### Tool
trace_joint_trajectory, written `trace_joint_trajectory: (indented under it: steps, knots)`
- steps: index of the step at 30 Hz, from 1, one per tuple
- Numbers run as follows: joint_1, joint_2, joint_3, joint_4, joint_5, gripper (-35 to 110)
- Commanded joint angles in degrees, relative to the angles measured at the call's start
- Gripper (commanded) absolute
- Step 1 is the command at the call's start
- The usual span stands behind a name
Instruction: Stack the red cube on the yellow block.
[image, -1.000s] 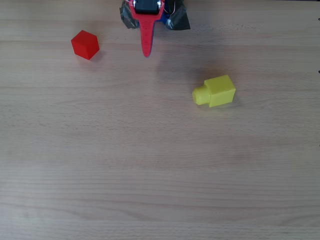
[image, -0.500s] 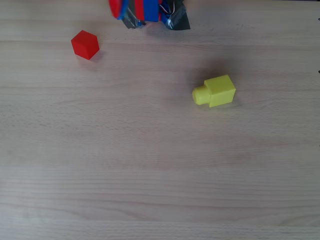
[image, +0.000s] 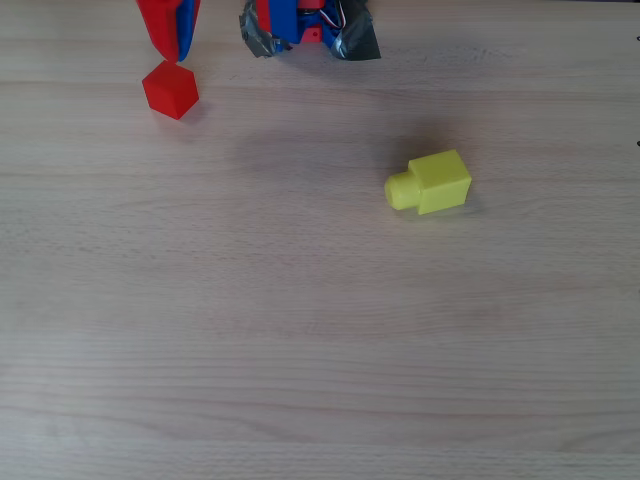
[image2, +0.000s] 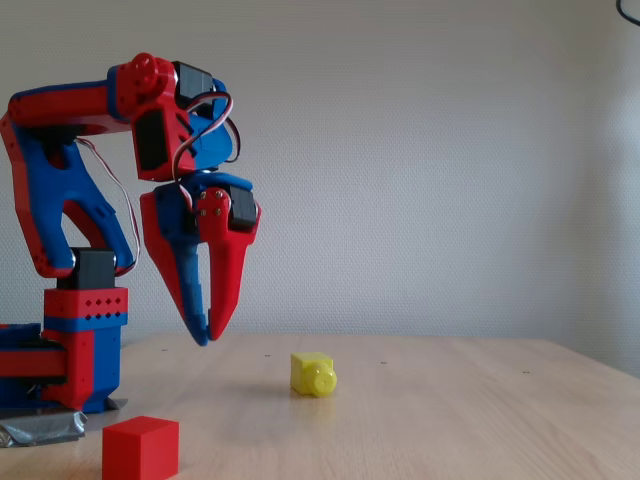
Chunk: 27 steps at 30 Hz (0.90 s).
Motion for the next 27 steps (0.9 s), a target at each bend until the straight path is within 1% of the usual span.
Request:
trace_joint_trajectory:
  steps: [1, 8, 13, 15, 19, 27]
  knots:
    - [2.3, -0.7, -0.5, 1.0, -1.8, 1]
    - [5.5, -3.0, -1.8, 4.4, -4.1, 15]
    - [8.2, -4.6, -1.9, 4.4, -6.9, 20]
    - [9.1, -5.3, -1.9, 4.8, -7.9, 24]
    - [11.3, -6.2, -2.2, 5.5, -9.9, 27]
    - [16.7, -8.1, -2.4, 6.1, -13.4, 27]
